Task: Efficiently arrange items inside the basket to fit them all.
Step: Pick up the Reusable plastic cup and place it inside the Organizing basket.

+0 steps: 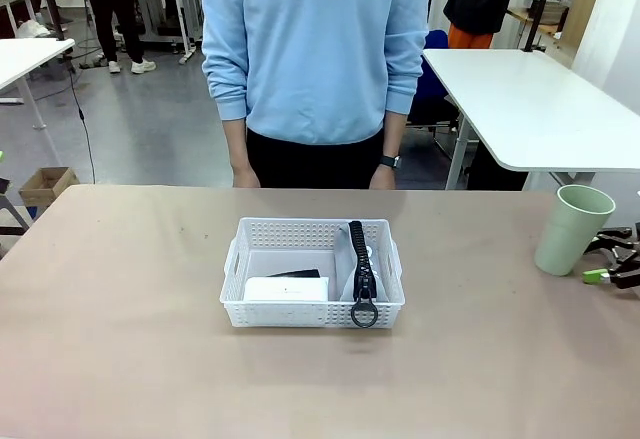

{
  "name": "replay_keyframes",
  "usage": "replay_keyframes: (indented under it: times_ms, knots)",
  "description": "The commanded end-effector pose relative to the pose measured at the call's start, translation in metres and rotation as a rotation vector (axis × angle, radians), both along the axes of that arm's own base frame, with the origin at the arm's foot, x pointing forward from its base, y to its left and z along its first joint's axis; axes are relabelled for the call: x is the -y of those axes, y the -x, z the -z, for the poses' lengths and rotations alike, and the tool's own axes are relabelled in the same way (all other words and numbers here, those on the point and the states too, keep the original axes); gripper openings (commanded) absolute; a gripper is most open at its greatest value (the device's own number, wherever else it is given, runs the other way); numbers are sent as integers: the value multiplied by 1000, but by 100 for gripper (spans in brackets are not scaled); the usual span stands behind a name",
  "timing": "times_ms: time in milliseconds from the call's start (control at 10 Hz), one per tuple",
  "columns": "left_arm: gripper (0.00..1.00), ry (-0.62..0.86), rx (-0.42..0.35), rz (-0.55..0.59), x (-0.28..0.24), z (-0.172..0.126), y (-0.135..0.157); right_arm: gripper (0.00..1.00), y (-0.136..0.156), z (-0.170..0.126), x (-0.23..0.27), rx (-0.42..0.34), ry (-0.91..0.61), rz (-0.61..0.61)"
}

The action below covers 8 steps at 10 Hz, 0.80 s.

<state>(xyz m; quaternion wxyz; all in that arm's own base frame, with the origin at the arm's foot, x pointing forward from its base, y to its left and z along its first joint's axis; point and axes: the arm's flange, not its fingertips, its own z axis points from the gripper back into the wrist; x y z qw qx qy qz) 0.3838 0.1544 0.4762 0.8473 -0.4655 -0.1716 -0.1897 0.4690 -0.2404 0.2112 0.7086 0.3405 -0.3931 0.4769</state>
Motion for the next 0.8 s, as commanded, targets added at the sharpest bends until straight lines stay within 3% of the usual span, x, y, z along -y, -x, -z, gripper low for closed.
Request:
replay_keyframes:
  times_ms: [0, 400, 700]
  knots:
    - [100, -9, 1, -2, 1, -2, 2, 100, 3, 7, -9, 47, -28, -27]
    - [100, -9, 1, -2, 1, -2, 2, 100, 1, 13, -20, 93, -98, -17]
    - [100, -9, 1, -2, 1, -2, 2, 100, -1, 17, -28, 85, -132, -41]
